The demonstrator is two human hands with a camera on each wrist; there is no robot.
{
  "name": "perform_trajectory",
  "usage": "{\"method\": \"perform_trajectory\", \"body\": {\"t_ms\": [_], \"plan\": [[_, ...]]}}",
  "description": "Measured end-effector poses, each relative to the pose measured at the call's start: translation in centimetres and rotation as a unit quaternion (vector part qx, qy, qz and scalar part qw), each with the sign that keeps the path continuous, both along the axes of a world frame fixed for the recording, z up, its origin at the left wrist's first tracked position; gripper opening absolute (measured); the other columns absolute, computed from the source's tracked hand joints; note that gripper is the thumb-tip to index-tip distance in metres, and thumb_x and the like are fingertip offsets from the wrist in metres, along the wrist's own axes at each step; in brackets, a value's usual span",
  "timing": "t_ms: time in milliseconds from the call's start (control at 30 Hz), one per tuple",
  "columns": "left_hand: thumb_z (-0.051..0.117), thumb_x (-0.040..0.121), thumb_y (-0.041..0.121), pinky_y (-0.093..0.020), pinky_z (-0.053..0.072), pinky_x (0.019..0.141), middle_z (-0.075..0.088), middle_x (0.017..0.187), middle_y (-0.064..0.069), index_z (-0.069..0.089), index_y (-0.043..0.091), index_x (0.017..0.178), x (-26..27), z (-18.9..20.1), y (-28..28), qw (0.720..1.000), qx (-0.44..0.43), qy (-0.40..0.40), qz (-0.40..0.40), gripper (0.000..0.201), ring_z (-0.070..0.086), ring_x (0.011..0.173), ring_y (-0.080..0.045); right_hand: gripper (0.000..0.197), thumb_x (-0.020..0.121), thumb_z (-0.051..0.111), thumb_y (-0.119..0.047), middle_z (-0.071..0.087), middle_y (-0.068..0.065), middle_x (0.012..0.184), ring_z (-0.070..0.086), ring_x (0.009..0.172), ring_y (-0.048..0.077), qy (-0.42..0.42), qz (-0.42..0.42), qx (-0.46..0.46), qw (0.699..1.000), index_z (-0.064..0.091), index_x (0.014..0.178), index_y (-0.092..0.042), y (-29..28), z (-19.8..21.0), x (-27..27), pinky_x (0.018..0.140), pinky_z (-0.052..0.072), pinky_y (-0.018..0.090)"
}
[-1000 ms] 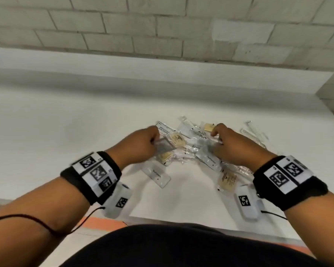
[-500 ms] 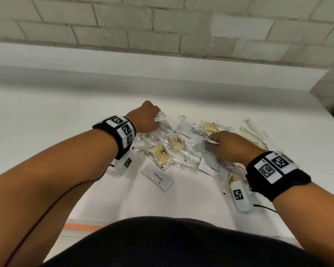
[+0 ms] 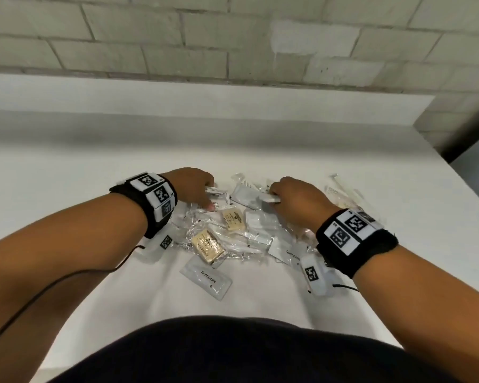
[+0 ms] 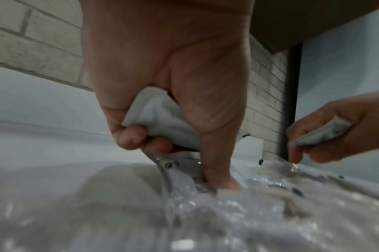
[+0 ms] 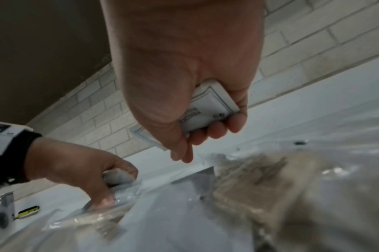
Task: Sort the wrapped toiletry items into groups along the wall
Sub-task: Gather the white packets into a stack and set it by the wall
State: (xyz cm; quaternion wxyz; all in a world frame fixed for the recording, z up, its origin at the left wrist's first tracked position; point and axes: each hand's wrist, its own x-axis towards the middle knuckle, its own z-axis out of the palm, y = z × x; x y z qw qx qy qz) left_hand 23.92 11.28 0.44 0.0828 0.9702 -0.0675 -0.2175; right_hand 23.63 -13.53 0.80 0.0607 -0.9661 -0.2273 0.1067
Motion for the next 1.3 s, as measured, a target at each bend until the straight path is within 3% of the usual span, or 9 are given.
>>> {"method": "perform_trajectory", "body": {"t_ms": [133,267,400,500,633,800,933,1133,1300], "plan": [[0.064,0.085,0.041,-0.025,0.032,0.056,0.055,0.076,0.005,0.049,0.024,0.076,-0.4,0.9,0.4,0.998,-0.019,-0.045,0.03,0.025,0.05,0.07,-0.014,0.029,0.087,0.052,-0.044,0.052,-0.003,0.071,0.057,0.069,0.021,0.016,-0.03,0.043,0.999,0.053,0.069,-0.021,1.7,-0.7,1.7,0.056,0.039,0.028],[0.058,0.09,0.033,-0.029,0.038,0.058,0.061,0.082,-0.003,0.051,0.016,0.089,-0.8,1.7,0.5,0.989,-0.089,-0.064,0.099,0.019,0.054,0.068,-0.018,0.048,0.078,0.068,-0.054,0.058,0.0,0.095,0.059,0.086,0.021,0.044,-0.035,-0.029,0.998,0.059,0.102,-0.013,3.6,-1.0,3.0,0.071,0.049,0.032],[0.062,0.088,0.017,-0.043,0.056,0.073,0.07,0.094,-0.01,0.046,0.012,0.106,-1.4,1.6,0.3,0.949,-0.26,-0.005,0.18,0.024,0.071,0.08,-0.026,0.03,0.08,0.067,-0.027,0.063,0.007,0.092,0.058,0.08,0.021,0.073,-0.037,-0.051,0.995,0.063,0.099,-0.004,3.5,0.4,3.6,0.052,0.039,0.024],[0.053,0.091,0.013,-0.041,0.056,0.074,0.065,0.096,-0.013,0.04,0.018,0.122,-1.6,1.6,-0.4,0.949,-0.262,-0.019,0.176,0.034,0.068,0.078,-0.025,0.018,0.085,0.057,-0.015,0.061,0.007,0.098,0.059,0.073,0.018,0.098,-0.097,0.078,0.987,0.055,0.101,-0.008,1.4,1.7,3.8,0.053,0.043,0.027],[0.051,0.094,0.02,-0.026,0.044,0.067,0.06,0.097,0.001,0.056,0.024,0.114,-1.7,2.3,-2.9,0.979,-0.179,-0.049,0.082,0.021,0.058,0.081,-0.017,0.053,0.088,0.052,-0.002,0.065,0.013,0.095,0.066,0.07,0.029,0.161,-0.208,0.31,0.914,0.035,0.134,-0.021,-3.6,4.0,3.2,0.07,0.059,0.045],[0.05,0.094,0.034,-0.025,0.034,0.054,0.057,0.08,0.002,0.051,0.018,0.083,-1.4,2.2,-8.9,0.995,-0.066,-0.046,-0.062,0.019,0.053,0.07,-0.016,0.024,0.092,0.051,-0.023,0.056,0.005,0.084,0.045,0.06,0.018,0.064,-0.239,0.242,0.938,0.056,0.112,-0.01,-11.1,4.8,2.5,0.055,0.036,0.026],[0.053,0.09,0.04,-0.022,0.033,0.054,0.055,0.082,0.006,0.048,0.022,0.089,-1.4,0.8,-12.4,0.995,-0.016,-0.029,-0.099,0.019,0.049,0.068,-0.008,0.019,0.091,0.057,-0.032,0.059,0.002,0.081,0.055,0.07,0.018,0.069,-0.168,0.114,0.977,0.057,0.086,-0.013,-13.1,4.1,0.1,0.057,0.037,0.026],[0.059,0.089,0.033,-0.025,0.039,0.074,0.058,0.111,0.002,0.049,0.017,0.124,-1.2,2.2,-14.1,0.984,0.109,0.049,-0.135,0.039,0.05,0.089,-0.014,0.025,0.089,0.051,-0.055,0.066,-0.007,0.093,0.06,0.078,0.013,0.13,-0.053,-0.066,0.988,0.053,0.083,-0.031,-15.4,1.7,-1.2,0.068,0.045,0.029],[0.048,0.094,0.047,-0.028,0.038,0.07,0.06,0.102,0.001,0.053,0.023,0.094,0.7,2.9,-16.0,0.99,0.072,-0.025,-0.12,0.025,0.051,0.08,-0.014,0.042,0.092,0.049,-0.055,0.067,0.003,0.099,0.06,0.087,0.021,0.122,-0.075,-0.069,0.987,0.064,0.102,-0.017,-18.8,3.1,1.4,0.076,0.046,0.034]]}}
